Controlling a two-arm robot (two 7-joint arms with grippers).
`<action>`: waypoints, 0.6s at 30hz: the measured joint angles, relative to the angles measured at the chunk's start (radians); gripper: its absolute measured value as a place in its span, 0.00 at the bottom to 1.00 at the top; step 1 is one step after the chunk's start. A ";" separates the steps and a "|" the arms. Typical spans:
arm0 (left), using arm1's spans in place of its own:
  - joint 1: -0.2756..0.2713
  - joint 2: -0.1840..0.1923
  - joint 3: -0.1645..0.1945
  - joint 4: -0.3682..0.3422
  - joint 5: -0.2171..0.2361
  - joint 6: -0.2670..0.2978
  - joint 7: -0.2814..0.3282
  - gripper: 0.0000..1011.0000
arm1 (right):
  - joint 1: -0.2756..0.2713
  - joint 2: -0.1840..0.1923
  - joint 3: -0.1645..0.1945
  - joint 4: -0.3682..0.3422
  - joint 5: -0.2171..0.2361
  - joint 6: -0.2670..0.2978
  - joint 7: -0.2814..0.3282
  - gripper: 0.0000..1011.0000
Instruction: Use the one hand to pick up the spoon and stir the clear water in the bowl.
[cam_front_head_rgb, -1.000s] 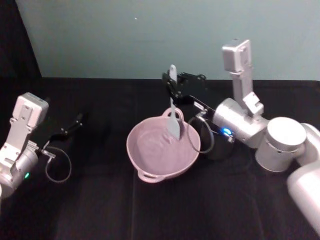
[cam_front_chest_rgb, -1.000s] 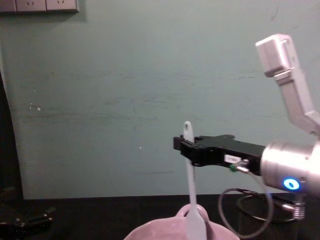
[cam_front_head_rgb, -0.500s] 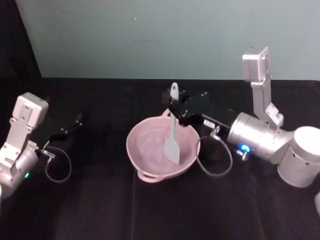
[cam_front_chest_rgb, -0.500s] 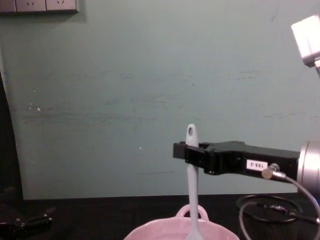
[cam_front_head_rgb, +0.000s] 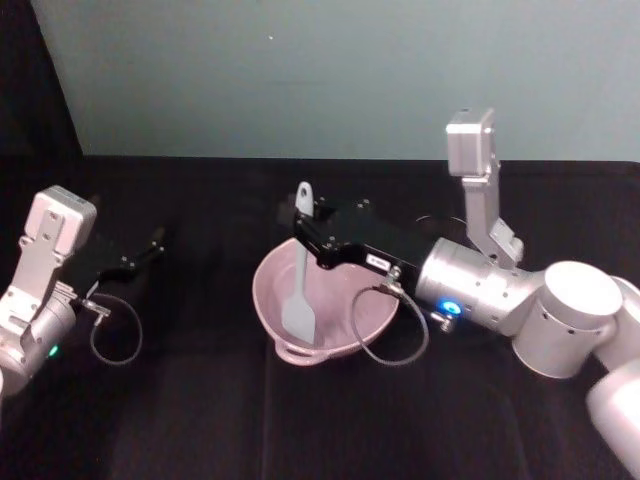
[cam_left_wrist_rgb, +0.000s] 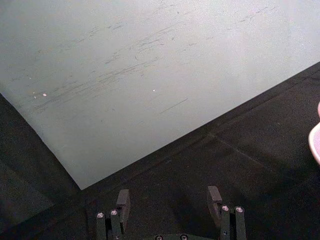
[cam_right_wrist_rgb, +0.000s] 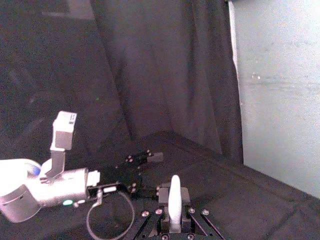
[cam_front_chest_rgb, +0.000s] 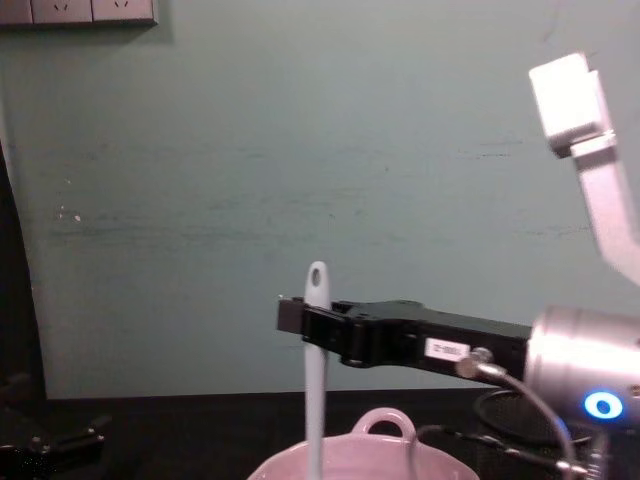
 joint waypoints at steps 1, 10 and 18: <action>0.000 0.000 0.000 0.000 0.000 0.000 0.000 1.00 | 0.014 -0.013 -0.008 0.025 -0.004 -0.017 -0.001 0.12; 0.000 0.000 0.000 0.000 0.000 0.000 0.000 1.00 | 0.083 -0.088 -0.026 0.163 -0.063 -0.143 -0.073 0.12; 0.000 0.000 0.000 0.000 0.000 0.000 0.000 1.00 | 0.098 -0.111 0.005 0.206 -0.137 -0.204 -0.168 0.12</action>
